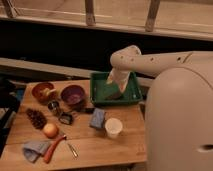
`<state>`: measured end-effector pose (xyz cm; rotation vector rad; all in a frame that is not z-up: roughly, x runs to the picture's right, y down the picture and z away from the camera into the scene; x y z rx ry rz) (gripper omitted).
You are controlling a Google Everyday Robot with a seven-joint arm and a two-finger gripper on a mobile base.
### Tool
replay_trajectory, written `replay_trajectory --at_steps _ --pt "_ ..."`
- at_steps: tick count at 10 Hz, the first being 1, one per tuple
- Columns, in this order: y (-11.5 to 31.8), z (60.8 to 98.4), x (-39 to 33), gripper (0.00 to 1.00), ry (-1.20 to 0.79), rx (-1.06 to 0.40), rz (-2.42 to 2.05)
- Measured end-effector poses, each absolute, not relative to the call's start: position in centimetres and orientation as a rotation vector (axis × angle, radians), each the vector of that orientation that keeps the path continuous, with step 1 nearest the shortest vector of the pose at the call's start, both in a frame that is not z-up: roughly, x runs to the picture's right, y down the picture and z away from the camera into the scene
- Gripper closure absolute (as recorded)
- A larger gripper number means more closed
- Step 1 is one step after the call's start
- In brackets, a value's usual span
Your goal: Wipe tray with eraser
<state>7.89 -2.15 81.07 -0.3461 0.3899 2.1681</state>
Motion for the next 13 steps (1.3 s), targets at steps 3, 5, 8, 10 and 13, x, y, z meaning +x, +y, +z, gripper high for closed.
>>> replay_trajectory --at_steps 3,5,8,10,13 --pt "-1.7 81.1 8.4 0.35 0.398 -0.353 2.170" --pt "-1.6 81.9 8.3 0.35 0.395 -0.357 2.165" --pt "-1.5 85.3 7.8 0.35 0.409 -0.367 2.149" --pt "-1.2 87.0 7.3 0.35 0.427 -0.383 2.137" --pt "-0.5 88.9 7.0 0.35 0.453 -0.395 2.132"
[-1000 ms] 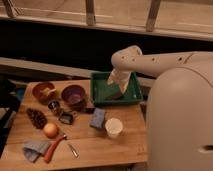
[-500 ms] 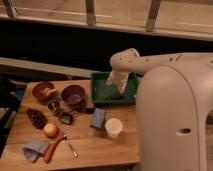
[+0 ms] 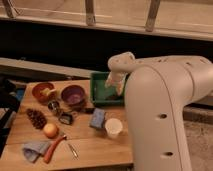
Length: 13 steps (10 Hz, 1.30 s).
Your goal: Wipe tray with eraser
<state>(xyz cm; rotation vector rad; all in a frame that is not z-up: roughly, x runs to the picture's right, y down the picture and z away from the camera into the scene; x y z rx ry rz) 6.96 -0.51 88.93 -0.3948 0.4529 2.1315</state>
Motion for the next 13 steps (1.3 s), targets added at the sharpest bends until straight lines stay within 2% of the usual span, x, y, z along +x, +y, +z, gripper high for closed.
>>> replay_trajectory --at_steps 6,13 --pt "2.7 93.7 7.2 0.35 0.576 -0.401 2.117" --pt "4.9 94.8 7.7 0.36 0.659 -0.431 2.146"
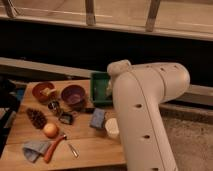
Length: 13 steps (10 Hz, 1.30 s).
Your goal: Wipe tray with eraser
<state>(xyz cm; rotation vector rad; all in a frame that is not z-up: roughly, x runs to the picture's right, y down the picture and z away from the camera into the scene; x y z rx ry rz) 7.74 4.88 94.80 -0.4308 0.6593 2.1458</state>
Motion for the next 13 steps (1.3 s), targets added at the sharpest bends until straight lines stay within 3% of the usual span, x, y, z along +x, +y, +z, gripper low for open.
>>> replay_trajectory --at_steps 2,5,7,13 --pt "5.0 94.8 7.5 0.53 0.662 -0.450 2.145" --pt "4.4 94.6 6.8 0.85 0.639 -0.477 2.157" --pt "3.7 94.2 6.1 0.99 0.600 -0.508 2.173" --pt "1.6 92.3 3.3 1.00 0.457 -0.638 2.209"
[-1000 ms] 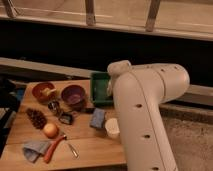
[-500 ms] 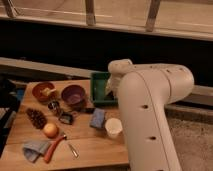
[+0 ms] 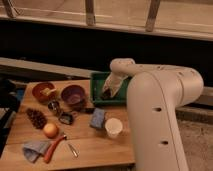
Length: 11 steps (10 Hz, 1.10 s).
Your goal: Wipe tray with eraser
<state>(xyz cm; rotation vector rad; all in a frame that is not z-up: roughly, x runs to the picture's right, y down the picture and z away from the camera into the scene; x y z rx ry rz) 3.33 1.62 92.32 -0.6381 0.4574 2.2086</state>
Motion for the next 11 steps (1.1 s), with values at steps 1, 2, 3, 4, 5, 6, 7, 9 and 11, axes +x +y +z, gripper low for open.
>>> replay_trajectory --at_steps 1,2,3,4,5,6,7,9,11 --pt "1.3 92.2 3.2 1.00 0.445 -0.643 2.210" --pt "0.6 92.2 3.0 1.00 0.419 -0.650 2.216" --pt "-0.2 92.1 2.8 1.00 0.397 -0.655 2.219" --pt "-0.8 91.9 2.2 1.00 0.368 -0.668 2.215" --pt "-1.5 91.2 1.5 1.00 0.339 -0.681 2.209" --pt "-1.7 90.3 1.0 1.00 0.320 -0.692 2.201" --pt "-1.6 89.7 1.1 1.00 0.315 -0.691 2.196" --pt "-0.9 89.1 3.1 1.00 0.339 -0.652 2.210" --pt "-1.2 89.6 5.0 1.00 0.358 -0.605 2.251"
